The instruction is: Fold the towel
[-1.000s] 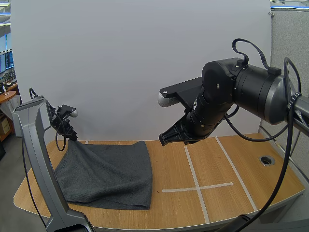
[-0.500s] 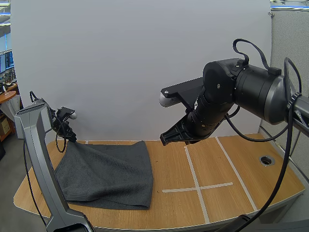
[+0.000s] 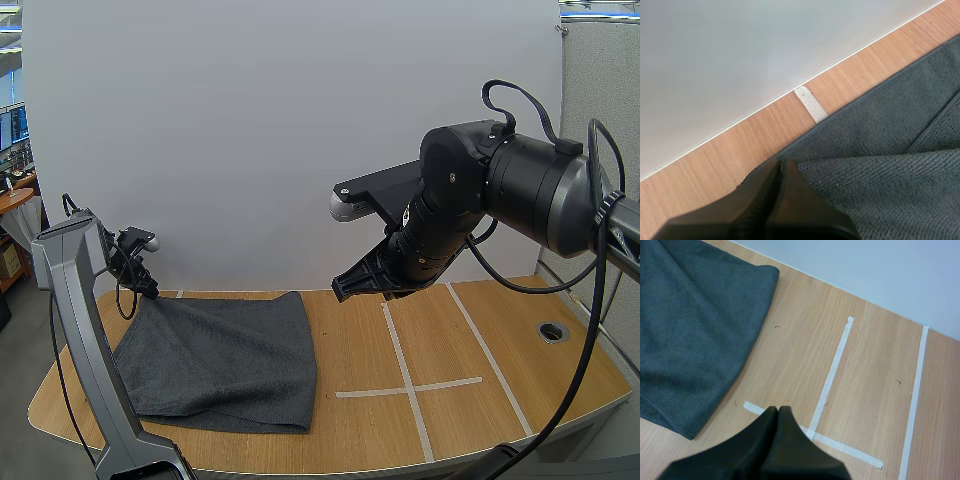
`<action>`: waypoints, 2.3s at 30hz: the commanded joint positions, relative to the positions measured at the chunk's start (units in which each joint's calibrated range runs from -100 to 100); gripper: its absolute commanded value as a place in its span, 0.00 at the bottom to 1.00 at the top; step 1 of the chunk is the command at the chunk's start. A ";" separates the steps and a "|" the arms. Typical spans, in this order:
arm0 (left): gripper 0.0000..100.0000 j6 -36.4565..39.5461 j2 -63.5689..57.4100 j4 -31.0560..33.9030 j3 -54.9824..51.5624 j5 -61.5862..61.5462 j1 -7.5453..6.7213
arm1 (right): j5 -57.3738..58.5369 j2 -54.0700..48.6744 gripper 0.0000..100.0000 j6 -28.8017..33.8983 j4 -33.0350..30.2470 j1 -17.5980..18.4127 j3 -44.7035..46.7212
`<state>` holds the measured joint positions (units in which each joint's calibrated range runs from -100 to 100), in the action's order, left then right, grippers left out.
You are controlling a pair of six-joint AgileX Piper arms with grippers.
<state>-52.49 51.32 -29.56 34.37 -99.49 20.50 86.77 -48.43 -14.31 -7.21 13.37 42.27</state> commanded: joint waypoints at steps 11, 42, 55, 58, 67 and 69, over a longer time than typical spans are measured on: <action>0.72 1.08 -0.03 -0.86 0.44 0.41 0.27 | 0.39 -0.27 0.00 -0.48 0.08 -0.22 0.22; 1.00 -2.57 -21.77 -2.30 -21.39 -0.51 5.45 | -2.90 -0.27 0.00 -0.58 1.97 -0.22 0.22; 1.00 -10.23 -42.67 1.15 -51.03 -0.51 5.45 | -1.81 -0.27 0.00 -5.04 8.15 -0.22 0.22; 1.00 -10.94 -46.94 4.01 -56.49 -0.51 5.45 | -1.65 -0.27 0.00 -5.55 8.15 -0.22 0.22; 1.00 -17.72 -52.09 9.29 -68.88 -0.51 10.54 | -0.30 -0.51 0.00 -6.94 8.23 -0.22 0.22; 1.00 -19.31 -52.21 10.27 -69.70 -0.51 12.43 | -0.30 -0.51 0.00 -6.94 8.23 -0.22 0.22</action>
<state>-65.94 0.73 -22.34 -30.19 -100.00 27.75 85.90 -48.43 -20.24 0.79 13.37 42.27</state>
